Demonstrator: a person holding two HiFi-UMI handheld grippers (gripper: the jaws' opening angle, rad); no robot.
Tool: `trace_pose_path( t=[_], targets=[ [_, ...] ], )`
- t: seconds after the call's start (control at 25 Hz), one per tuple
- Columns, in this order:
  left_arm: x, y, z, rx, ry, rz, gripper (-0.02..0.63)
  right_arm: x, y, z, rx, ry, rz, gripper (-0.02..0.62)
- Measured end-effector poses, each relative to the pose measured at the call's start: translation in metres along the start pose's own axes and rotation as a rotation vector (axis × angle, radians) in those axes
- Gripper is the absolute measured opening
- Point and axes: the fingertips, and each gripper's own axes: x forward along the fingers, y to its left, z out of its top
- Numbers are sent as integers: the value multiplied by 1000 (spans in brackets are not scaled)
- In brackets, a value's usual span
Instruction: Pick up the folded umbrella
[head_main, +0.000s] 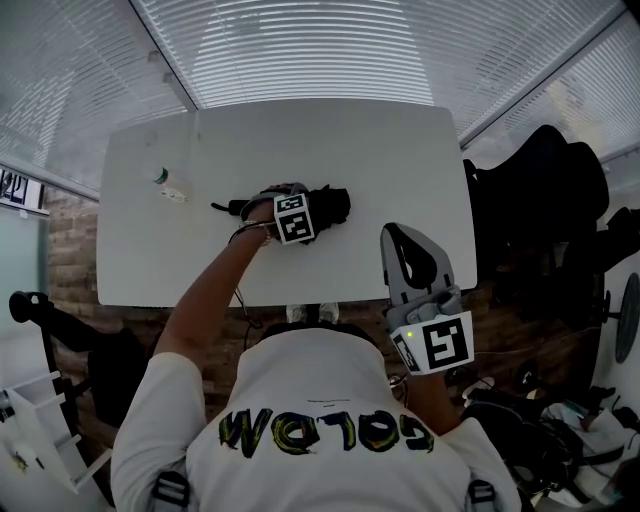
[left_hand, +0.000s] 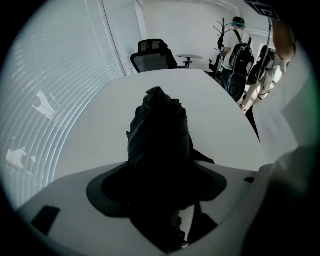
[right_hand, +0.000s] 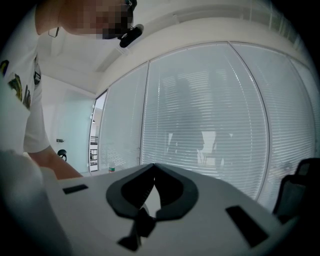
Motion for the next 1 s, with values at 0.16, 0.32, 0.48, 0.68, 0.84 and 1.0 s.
trace_pose_path(
  t=[0.16, 0.32, 0.48, 0.68, 0.84, 1.0],
  targets=[
    [-2, 2, 2, 32, -27, 68, 284, 3, 1, 0, -1, 0, 7, 12],
    [-4, 1, 4, 53, -32, 111, 255, 3, 1, 2, -6, 0, 16, 12],
    [-7, 1, 3, 60, -41, 142, 247, 2, 5, 3, -14, -3, 17, 12],
    [-12, 3, 4, 44, -53, 177, 244, 1, 2, 4, -17, -5, 13, 12],
    [-23, 8, 6, -8, -88, 216, 244, -1, -1, 3, -16, -8, 8, 12],
    [-43, 13, 5, -91, -150, 258, 244, -2, 3, 3, -18, -9, 9, 12]
  ],
)
